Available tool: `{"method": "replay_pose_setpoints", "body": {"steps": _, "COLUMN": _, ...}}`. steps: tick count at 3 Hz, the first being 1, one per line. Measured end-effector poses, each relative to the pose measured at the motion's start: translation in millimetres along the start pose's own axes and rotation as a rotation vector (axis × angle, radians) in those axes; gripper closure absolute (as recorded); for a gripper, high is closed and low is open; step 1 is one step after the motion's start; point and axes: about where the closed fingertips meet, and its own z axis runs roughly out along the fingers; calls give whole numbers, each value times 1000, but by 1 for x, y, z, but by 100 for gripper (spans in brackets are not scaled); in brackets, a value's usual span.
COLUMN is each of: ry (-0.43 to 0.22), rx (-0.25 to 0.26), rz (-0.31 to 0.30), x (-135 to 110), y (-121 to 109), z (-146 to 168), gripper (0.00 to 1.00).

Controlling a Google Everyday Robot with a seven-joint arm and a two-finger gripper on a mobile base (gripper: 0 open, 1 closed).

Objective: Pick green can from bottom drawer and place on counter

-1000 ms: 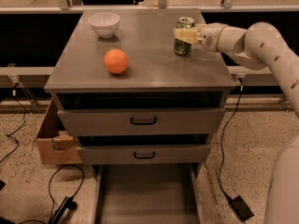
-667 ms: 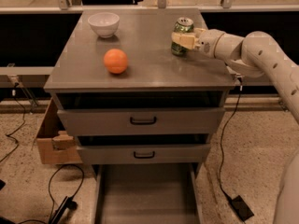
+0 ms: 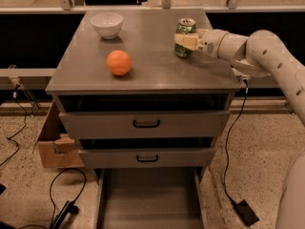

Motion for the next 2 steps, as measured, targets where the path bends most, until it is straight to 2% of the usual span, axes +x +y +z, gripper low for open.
{"method": "replay_pose_setpoints", "body": {"steps": 1, "ry": 0, "rx": 0, "rz": 0, "x": 0, "y": 0, "z": 0, "gripper": 15}}
{"method": "replay_pose_setpoints", "body": {"steps": 2, "ry": 0, "rx": -4, "rz": 1, "x": 0, "y": 2, "z": 3, "gripper": 0}}
